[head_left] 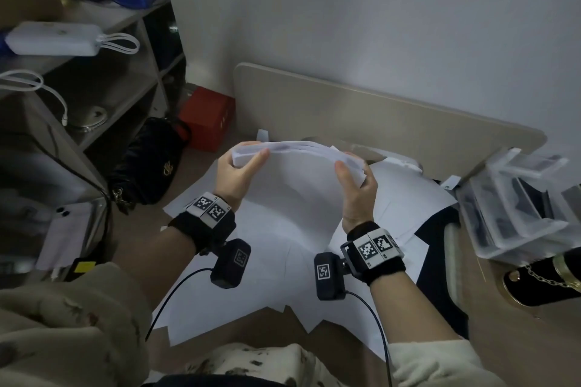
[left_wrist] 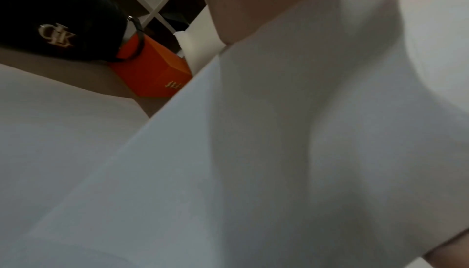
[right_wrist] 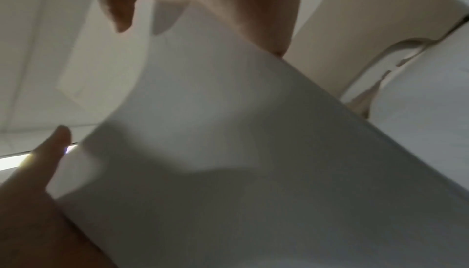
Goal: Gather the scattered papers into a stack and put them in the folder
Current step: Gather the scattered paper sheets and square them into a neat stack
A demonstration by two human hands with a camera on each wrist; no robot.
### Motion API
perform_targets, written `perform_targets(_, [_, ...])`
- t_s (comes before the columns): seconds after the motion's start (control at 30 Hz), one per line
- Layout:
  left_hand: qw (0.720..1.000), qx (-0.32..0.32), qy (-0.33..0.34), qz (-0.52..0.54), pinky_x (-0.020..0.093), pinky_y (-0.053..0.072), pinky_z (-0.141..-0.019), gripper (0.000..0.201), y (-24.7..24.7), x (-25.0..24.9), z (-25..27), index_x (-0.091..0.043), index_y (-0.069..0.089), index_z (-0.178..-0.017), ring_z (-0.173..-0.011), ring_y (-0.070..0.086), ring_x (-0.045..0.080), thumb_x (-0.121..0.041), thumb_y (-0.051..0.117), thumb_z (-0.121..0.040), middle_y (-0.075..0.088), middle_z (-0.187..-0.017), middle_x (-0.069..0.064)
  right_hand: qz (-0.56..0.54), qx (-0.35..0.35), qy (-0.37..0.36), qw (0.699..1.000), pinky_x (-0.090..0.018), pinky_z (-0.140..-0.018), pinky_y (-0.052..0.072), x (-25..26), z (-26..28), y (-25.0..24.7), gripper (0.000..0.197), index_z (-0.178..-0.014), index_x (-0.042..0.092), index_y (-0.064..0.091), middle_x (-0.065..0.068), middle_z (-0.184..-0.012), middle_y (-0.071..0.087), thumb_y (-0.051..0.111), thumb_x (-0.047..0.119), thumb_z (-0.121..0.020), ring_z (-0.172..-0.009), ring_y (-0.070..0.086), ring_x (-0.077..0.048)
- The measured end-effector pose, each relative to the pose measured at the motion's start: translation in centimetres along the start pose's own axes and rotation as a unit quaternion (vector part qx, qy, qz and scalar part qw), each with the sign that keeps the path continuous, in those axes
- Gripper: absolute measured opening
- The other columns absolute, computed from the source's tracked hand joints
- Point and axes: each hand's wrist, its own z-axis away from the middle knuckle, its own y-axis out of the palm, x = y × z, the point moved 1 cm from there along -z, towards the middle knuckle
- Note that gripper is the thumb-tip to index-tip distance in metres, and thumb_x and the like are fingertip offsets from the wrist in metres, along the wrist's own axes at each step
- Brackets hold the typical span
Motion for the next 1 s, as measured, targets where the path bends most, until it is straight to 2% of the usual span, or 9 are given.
perform_targets(0.13, [0.999,-0.047,-0.015,-0.01,0.02,0.049,-0.06,0.018,0.4,-0.2,-0.7,-0.019,0.069,-0.073,-0.063,0.061,0.003,-0.036,0.071,-0.079,0.065,-0.064,-0.011,0.002,-0.085,0.007,0.996,-0.033,-0.097,0.046,0.4,-0.5,1.1,0.035,-0.086,0.017,0.07,0.0,-0.104,0.07,0.068,0.048,-0.071,-0.105,0.062,-0.016])
perform_targets(0.23, [0.998,-0.055,-0.022,-0.016,0.023,0.048,-0.06,0.017,0.4,0.0,-0.6,-0.022,0.068,-0.068,-0.061,0.059,0.006,-0.034,0.07,-0.079,0.063,-0.062,-0.008,0.008,-0.101,0.02,0.995,-0.027,-0.087,0.047,0.2,-0.6,1.2,0.018,-0.082,0.017,0.068,0.001,-0.097,0.07,0.067,0.036,-0.08,-0.094,0.062,-0.008])
perform_targets(0.3, [0.998,-0.06,-0.017,-0.013,0.026,0.048,-0.063,0.02,0.3,0.0,-0.6,-0.019,0.068,-0.069,-0.065,0.058,0.01,-0.038,0.067,-0.076,0.063,-0.066,-0.004,0.021,-0.105,0.018,0.994,-0.019,-0.077,0.044,0.1,-0.5,0.8,0.01,-0.078,0.02,0.067,0.007,-0.084,0.067,0.061,0.028,-0.08,-0.08,0.059,-0.001])
perform_targets(0.4, [0.998,-0.058,-0.021,0.0,0.027,0.048,-0.067,0.03,0.3,0.0,-0.7,-0.014,0.068,-0.076,-0.07,0.059,0.012,-0.044,0.068,-0.072,0.064,-0.074,0.0,0.028,-0.094,0.003,0.995,-0.018,-0.078,0.045,0.1,-0.3,0.5,0.015,-0.076,0.021,0.067,0.01,-0.08,0.066,0.054,0.027,-0.079,-0.081,0.059,-0.003])
perform_targets(0.5, [0.999,-0.023,-0.018,-0.012,0.027,0.052,-0.072,0.032,0.1,0.1,-0.5,-0.026,0.068,-0.085,-0.081,0.063,0.011,-0.048,0.064,-0.063,0.068,-0.089,-0.001,0.025,-0.083,-0.014,0.996,-0.01,-0.076,0.043,-0.1,-0.2,0.5,0.017,-0.081,0.02,0.066,0.012,-0.083,0.065,0.056,0.035,-0.082,-0.083,0.058,0.001])
perform_targets(0.63, [0.998,0.052,-0.013,-0.027,0.028,0.056,-0.08,0.049,-0.8,0.7,-0.3,-0.026,0.062,-0.105,-0.094,0.065,0.015,-0.036,0.074,-0.058,0.066,-0.109,0.006,0.051,-0.022,-0.018,0.998,-0.027,-0.089,0.047,-1.0,-0.2,0.0,0.021,-0.092,0.034,0.063,0.005,-0.1,0.065,0.07,0.04,-0.073,-0.097,0.06,-0.014])
perform_targets(0.77, [0.989,0.09,-0.108,-0.047,0.042,0.053,-0.093,0.046,-1.2,2.3,-0.1,-0.017,0.068,-0.106,-0.099,0.068,0.019,-0.017,0.087,-0.064,0.072,-0.105,0.005,0.021,0.031,0.043,0.998,-0.026,-0.078,0.054,-2.3,0.1,-1.2,0.033,-0.102,0.015,0.064,0.004,-0.091,0.071,0.078,0.008,-0.073,-0.085,0.068,-0.012])
perform_targets(0.9, [0.973,0.108,-0.178,-0.098,0.043,0.051,-0.096,0.035,-2.0,4.5,0.2,-0.021,0.07,-0.096,-0.093,0.069,0.014,-0.006,0.083,-0.067,0.073,-0.101,0.003,0.102,0.05,0.163,0.98,-0.033,-0.073,0.053,-4.7,0.8,-2.3,0.021,-0.087,0.011,0.068,-0.002,-0.085,0.071,0.076,-0.003,-0.074,-0.077,0.067,-0.016])
perform_targets(1.0, [0.966,0.134,-0.195,-0.108,0.048,0.05,-0.097,0.041,-2.7,5.9,0.3,-0.024,0.07,-0.096,-0.1,0.067,0.021,-0.016,0.088,-0.06,0.072,-0.103,0.006,0.148,0.049,0.215,0.964,-0.036,-0.077,0.052,-6.5,1.3,-3.1,0.016,-0.08,0.01,0.068,-0.008,-0.084,0.07,0.076,-0.002,-0.074,-0.079,0.064,-0.022])
